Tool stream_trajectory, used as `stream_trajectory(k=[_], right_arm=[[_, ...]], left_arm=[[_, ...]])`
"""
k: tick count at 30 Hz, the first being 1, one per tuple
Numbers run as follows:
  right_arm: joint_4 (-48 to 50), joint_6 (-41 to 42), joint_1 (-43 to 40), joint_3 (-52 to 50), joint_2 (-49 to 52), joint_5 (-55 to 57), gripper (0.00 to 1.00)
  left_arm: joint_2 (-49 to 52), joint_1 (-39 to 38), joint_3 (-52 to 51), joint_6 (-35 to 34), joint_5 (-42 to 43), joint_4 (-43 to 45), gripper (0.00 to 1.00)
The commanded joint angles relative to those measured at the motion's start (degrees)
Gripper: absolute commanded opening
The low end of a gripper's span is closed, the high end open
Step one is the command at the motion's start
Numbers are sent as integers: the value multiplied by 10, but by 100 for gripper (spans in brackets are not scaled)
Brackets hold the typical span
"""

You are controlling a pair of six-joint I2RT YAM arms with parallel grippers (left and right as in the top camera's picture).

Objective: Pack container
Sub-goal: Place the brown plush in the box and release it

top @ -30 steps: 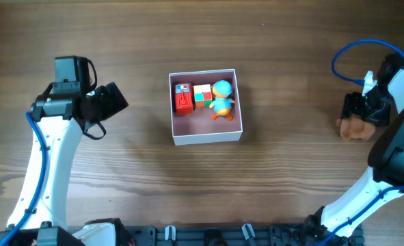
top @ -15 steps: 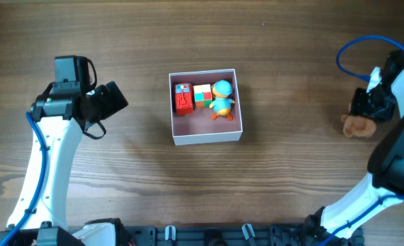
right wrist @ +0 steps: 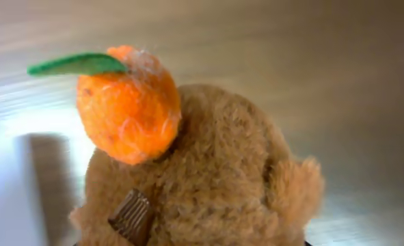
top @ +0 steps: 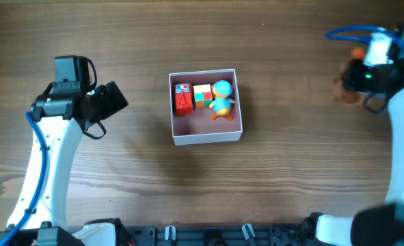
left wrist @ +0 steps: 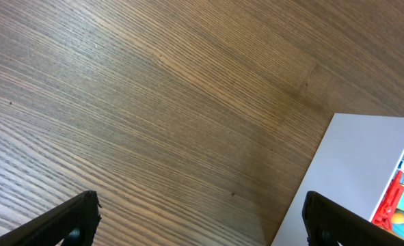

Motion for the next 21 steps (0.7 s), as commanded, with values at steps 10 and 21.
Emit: stream_trajectory(k=[10, 21], right_arm=[[36, -153, 439, 4, -33, -23, 4], [78, -294, 503, 3, 146, -23, 4]], left_arm=[[5, -2, -4, 12, 7, 2, 95], [5, -2, -4, 11, 7, -2, 95]])
